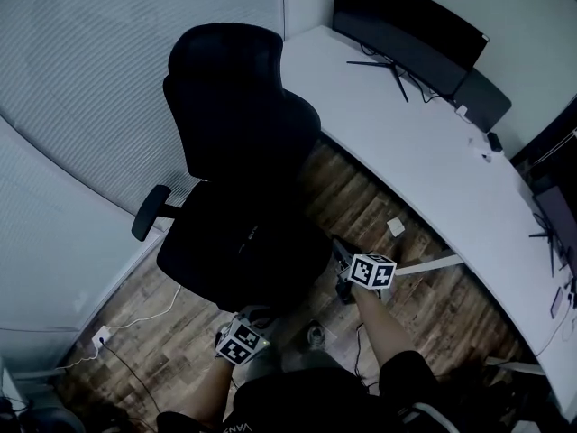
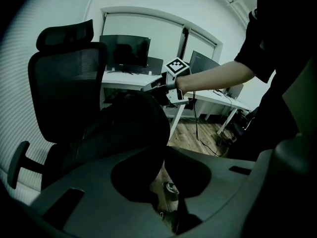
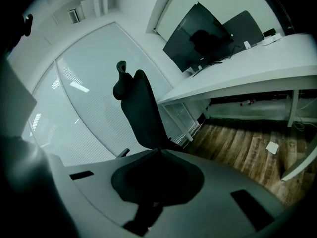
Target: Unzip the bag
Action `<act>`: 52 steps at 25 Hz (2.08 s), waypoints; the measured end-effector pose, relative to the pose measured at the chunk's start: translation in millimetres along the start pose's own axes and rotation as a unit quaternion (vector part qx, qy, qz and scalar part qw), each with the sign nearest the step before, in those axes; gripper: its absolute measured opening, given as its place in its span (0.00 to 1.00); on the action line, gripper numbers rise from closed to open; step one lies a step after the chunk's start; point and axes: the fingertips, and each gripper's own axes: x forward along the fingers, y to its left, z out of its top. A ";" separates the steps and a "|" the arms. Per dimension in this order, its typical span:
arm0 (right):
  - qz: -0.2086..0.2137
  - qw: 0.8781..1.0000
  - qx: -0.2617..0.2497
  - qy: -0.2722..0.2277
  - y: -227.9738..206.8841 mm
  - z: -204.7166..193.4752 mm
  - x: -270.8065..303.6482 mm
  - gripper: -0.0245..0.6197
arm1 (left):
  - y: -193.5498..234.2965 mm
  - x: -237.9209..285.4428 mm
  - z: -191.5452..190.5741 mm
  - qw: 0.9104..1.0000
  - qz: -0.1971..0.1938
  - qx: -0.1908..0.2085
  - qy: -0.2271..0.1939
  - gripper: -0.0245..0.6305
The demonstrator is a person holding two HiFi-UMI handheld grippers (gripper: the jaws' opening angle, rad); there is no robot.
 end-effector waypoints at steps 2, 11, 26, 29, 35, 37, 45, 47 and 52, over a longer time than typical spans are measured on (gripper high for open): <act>0.001 1.000 -0.002 0.008 -4.2 0.7 5.2 0.11 | 0.1 0.5 0.0 1.000 0.006 -0.010 0.002 0.16; 0.003 0.999 -0.004 0.032 -15.7 1.8 20.2 0.11 | 1.8 8.3 0.6 1.000 0.020 -0.019 0.000 0.16; 0.015 0.999 -0.013 0.041 -16.9 -3.7 20.2 0.11 | -4.9 18.0 -2.8 0.999 0.012 -0.008 0.034 0.17; 0.009 0.999 -0.009 0.038 -17.1 -6.5 17.2 0.12 | -6.1 18.9 -3.2 0.999 0.006 -0.009 0.030 0.19; -0.003 1.000 -0.006 0.026 -16.7 -8.8 6.7 0.12 | -7.1 17.6 -4.0 0.999 0.007 -0.018 0.033 0.21; -0.005 1.000 -0.004 0.021 -16.3 -10.0 1.8 0.12 | -7.4 18.5 -5.8 0.999 0.010 -0.015 0.033 0.21; 0.002 1.000 -0.009 0.007 -8.7 -8.7 -20.7 0.20 | -7.1 10.7 1.1 0.998 0.039 -0.034 0.019 0.29; 0.007 1.000 -0.014 0.005 -4.6 -8.6 -27.6 0.22 | -8.6 8.4 3.5 0.998 0.048 -0.035 0.016 0.30; 0.026 0.999 -0.030 0.002 8.7 -11.1 -45.5 0.25 | -12.4 1.7 17.6 0.995 0.074 -0.060 -0.024 0.31</act>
